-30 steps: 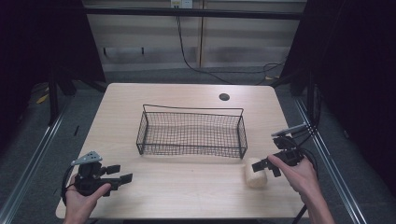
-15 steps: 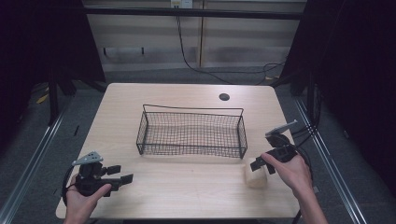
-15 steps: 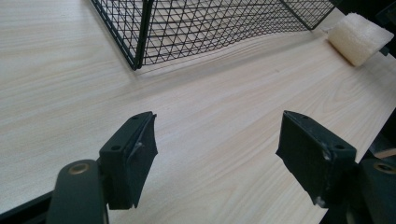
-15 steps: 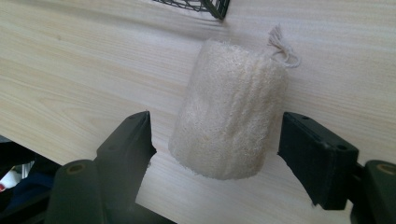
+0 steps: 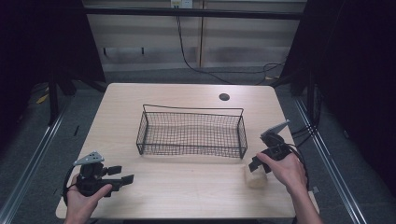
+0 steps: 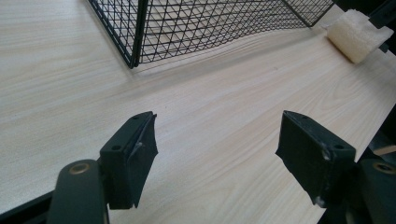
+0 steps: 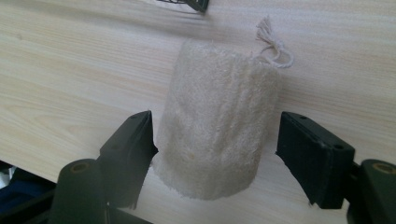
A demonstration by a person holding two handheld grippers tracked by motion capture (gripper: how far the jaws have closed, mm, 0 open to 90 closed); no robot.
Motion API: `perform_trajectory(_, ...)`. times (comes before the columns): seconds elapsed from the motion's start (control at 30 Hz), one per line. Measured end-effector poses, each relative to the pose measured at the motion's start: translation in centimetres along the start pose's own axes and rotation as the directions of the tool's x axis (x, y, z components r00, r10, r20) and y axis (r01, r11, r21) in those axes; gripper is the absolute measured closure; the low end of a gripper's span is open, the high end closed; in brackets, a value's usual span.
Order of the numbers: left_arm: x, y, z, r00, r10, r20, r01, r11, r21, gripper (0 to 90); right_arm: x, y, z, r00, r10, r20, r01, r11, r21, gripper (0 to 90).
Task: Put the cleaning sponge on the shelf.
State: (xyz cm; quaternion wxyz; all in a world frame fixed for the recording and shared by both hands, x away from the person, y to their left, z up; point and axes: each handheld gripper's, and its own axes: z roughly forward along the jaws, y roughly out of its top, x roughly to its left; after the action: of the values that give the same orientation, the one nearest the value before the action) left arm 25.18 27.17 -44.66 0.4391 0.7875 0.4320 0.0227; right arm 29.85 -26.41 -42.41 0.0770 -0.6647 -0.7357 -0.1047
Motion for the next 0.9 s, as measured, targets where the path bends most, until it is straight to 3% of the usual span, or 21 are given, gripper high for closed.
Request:
perform_trajectory(0.3,0.0,0.0,0.1,1.0,-0.001,0.007,0.001,0.9999,0.011,27.4,0.8,0.3,1.0,0.9984,-0.002,0.057,0.001,1.0,0.028,27.1)
perform_trajectory(0.8,0.0,0.0,0.1,1.0,-0.001,0.009,0.001,0.9999,0.014,27.4,1.0,0.3,2.4,0.9987,-0.009,0.05,0.007,0.999,0.042,26.6)
perform_trajectory(0.9,0.0,0.0,0.1,1.0,-0.002,0.007,0.002,0.9999,0.013,27.4,0.9,0.3,2.5,0.9982,-0.03,0.052,0.028,0.999,0.039,26.2)
